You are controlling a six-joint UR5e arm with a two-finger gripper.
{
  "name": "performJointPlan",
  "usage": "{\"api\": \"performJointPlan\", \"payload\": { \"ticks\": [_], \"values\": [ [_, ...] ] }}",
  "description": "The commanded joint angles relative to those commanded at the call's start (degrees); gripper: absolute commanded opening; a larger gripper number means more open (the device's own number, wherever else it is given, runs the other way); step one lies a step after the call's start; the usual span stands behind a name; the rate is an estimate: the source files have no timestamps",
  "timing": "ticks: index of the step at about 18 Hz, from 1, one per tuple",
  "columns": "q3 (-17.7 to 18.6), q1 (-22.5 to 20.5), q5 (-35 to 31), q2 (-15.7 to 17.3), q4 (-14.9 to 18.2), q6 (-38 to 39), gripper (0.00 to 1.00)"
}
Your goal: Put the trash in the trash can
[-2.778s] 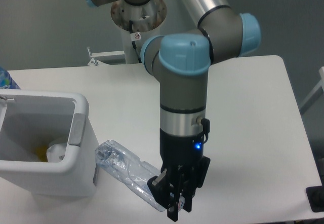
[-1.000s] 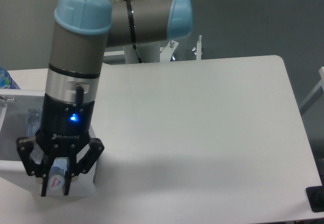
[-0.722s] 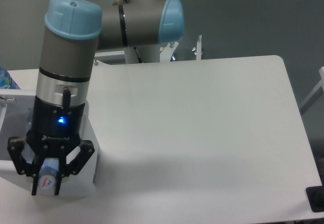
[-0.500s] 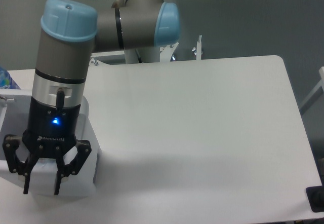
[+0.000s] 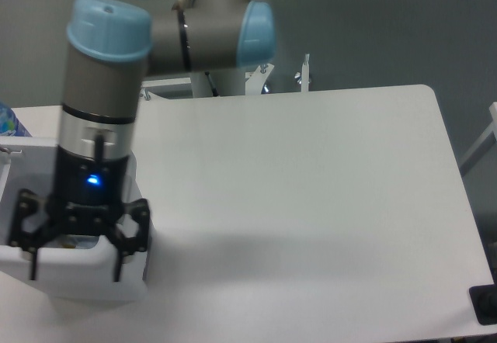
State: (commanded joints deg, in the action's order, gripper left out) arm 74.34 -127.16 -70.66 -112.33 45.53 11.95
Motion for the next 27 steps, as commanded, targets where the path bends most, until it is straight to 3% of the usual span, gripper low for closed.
{"api": "performJointPlan", "payload": {
  "ticks": [6,16,21,23,27],
  "values": [
    [2.38,-9.41,0.0,0.97,0.09,-2.36,1.0],
    [10.9,-21.45,-1.49,2.2,0.35,-27.39,1.0],
    [13.63,-21.64,-6.66,2.73,0.88,-40.4,1.0],
    [13.55,-21.55,-11.14,2.99,3.24,-45.94,1.0],
    [13.37,-21.38,-13.0,2.99,7.02,-56.22,1.0]
  ]
}}
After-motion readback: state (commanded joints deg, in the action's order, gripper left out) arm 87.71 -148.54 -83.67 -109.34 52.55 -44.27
